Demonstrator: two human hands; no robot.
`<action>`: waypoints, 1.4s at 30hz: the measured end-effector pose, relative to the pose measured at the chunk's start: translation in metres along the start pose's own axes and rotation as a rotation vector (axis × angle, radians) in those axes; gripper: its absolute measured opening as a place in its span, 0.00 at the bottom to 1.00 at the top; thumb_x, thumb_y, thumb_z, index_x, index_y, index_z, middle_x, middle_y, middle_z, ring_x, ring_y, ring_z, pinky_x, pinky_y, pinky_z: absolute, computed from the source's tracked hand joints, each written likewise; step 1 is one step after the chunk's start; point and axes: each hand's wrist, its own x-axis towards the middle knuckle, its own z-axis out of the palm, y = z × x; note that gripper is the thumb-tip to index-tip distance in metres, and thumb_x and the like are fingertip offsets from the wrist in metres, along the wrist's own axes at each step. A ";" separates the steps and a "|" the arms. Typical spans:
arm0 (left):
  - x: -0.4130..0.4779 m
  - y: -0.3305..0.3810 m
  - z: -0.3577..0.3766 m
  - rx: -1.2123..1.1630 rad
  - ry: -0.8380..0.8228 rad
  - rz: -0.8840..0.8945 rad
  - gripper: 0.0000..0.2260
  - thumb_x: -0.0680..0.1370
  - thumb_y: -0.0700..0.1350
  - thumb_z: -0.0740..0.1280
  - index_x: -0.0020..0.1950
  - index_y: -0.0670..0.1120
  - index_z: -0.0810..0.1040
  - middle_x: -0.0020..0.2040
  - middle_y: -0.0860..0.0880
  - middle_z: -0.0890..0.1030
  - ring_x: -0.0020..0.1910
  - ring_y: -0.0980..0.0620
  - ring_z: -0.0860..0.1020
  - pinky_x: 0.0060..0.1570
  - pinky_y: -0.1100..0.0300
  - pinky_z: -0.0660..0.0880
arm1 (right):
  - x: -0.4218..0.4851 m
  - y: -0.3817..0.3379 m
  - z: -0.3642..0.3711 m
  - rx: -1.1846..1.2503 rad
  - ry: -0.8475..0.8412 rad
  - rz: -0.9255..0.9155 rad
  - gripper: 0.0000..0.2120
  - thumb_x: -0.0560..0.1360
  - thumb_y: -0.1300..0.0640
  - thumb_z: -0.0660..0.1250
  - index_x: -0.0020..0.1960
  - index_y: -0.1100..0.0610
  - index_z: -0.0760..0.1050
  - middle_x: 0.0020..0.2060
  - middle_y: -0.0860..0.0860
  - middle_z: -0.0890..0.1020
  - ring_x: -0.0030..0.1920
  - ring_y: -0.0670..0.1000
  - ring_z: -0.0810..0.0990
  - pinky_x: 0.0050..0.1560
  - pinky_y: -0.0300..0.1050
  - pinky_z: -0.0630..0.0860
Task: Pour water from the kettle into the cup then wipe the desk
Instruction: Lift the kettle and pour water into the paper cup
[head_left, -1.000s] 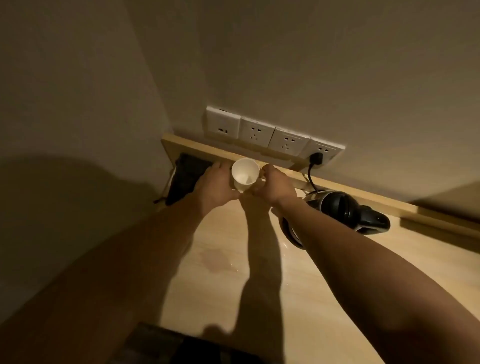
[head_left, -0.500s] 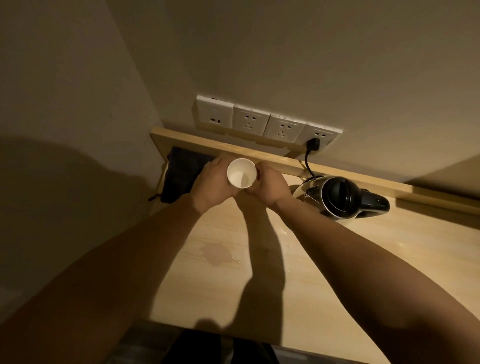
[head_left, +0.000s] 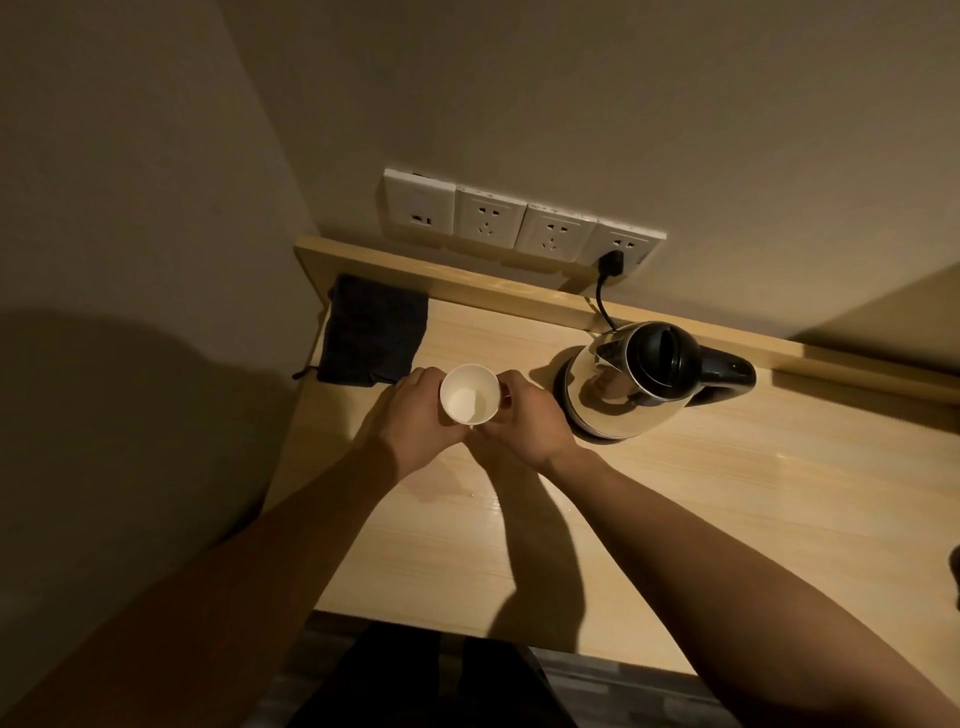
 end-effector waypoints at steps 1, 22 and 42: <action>0.000 -0.001 0.002 -0.004 0.004 0.000 0.31 0.70 0.53 0.82 0.69 0.51 0.72 0.63 0.49 0.77 0.60 0.48 0.77 0.61 0.48 0.80 | -0.001 0.000 0.001 0.001 0.005 0.000 0.32 0.71 0.47 0.81 0.69 0.55 0.72 0.63 0.54 0.83 0.60 0.55 0.82 0.53 0.46 0.77; -0.051 0.072 -0.001 -0.454 0.085 0.022 0.26 0.74 0.55 0.79 0.69 0.55 0.73 0.59 0.59 0.74 0.55 0.62 0.76 0.47 0.71 0.70 | -0.091 0.023 -0.142 0.008 0.242 -0.167 0.30 0.73 0.40 0.74 0.72 0.49 0.72 0.64 0.42 0.80 0.61 0.43 0.78 0.59 0.41 0.77; -0.043 0.214 0.116 -0.787 0.360 0.011 0.14 0.77 0.41 0.76 0.59 0.44 0.76 0.50 0.45 0.83 0.50 0.47 0.81 0.50 0.54 0.79 | -0.016 0.146 -0.230 0.162 -0.110 -0.337 0.32 0.70 0.44 0.79 0.71 0.46 0.75 0.57 0.32 0.82 0.57 0.33 0.80 0.55 0.27 0.74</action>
